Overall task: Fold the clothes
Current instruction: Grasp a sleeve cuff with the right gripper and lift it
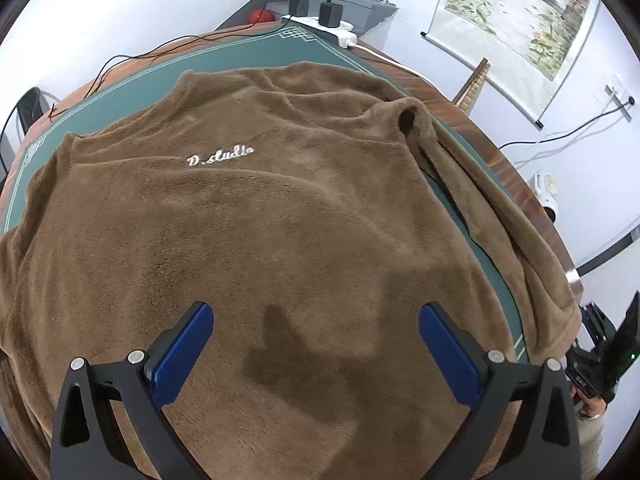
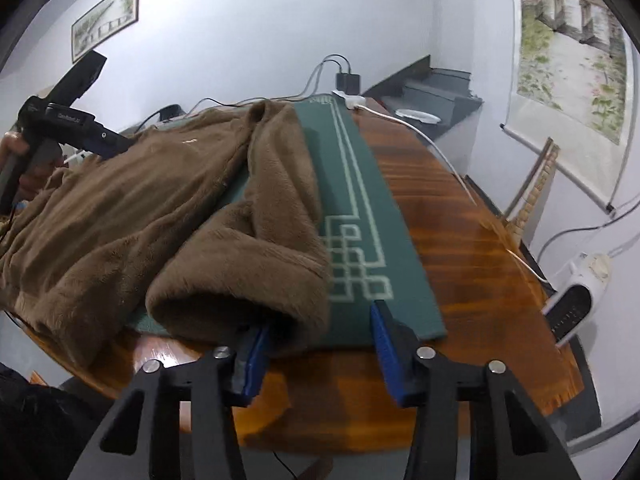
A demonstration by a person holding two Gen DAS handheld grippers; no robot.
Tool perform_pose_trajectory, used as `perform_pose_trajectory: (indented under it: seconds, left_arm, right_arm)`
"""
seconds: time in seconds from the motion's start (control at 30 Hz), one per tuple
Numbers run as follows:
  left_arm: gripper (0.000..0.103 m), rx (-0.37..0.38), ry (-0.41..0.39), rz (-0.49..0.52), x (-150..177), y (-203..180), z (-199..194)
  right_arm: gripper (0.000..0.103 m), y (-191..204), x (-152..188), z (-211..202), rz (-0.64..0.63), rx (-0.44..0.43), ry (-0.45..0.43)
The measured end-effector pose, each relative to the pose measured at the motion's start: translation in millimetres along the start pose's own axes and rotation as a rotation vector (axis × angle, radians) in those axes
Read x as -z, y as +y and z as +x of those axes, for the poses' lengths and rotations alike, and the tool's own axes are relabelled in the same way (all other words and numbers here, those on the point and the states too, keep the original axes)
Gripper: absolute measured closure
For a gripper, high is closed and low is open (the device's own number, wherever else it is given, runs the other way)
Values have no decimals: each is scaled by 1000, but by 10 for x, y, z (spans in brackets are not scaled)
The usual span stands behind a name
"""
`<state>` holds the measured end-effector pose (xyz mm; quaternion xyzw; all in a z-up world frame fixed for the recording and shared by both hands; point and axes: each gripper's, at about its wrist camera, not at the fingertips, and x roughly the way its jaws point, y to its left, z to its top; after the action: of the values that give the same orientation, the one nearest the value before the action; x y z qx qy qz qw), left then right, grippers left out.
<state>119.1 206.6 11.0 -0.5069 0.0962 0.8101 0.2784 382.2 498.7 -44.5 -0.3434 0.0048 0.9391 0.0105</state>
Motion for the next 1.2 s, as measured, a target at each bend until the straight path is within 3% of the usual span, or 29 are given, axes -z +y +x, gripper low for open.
perform_pose_trajectory:
  seconds: [0.07, 0.17, 0.43, 0.53, 0.7, 0.93, 1.07, 1.17, 1.2]
  left_arm:
    - [0, 9, -11, 14, 14, -81, -63]
    - [0, 34, -37, 43, 29, -217, -184]
    - [0, 82, -131, 110, 23, -488, -521]
    - [0, 80, -155, 103, 23, -435, -589]
    - [0, 91, -156, -1, 43, -92, -592]
    - [0, 120, -149, -164, 245, 520, -541]
    - [0, 121, -135, -230, 405, 843, -482]
    - [0, 121, -139, -285, 534, 1120, -479]
    - [0, 123, -140, -308, 580, 1222, -475]
  right_arm:
    - [85, -10, -92, -3, 6, 25, -34]
    - [93, -137, -286, -162, 69, 54, -139]
    - [94, -565, -916, -994, 290, 28, -531]
    - [94, -476, -1193, -1134, 281, -33, -594]
    - [94, -138, -1627, -1115, 209, -134, -602]
    - [94, 724, -2133, -759, 53, -343, -511]
    - [93, 1439, -2280, -402, -86, -458, -394]
    - [92, 1895, -2287, -75, -191, -537, -256]
    - [85, 2022, -2266, 42, -228, -542, -208]
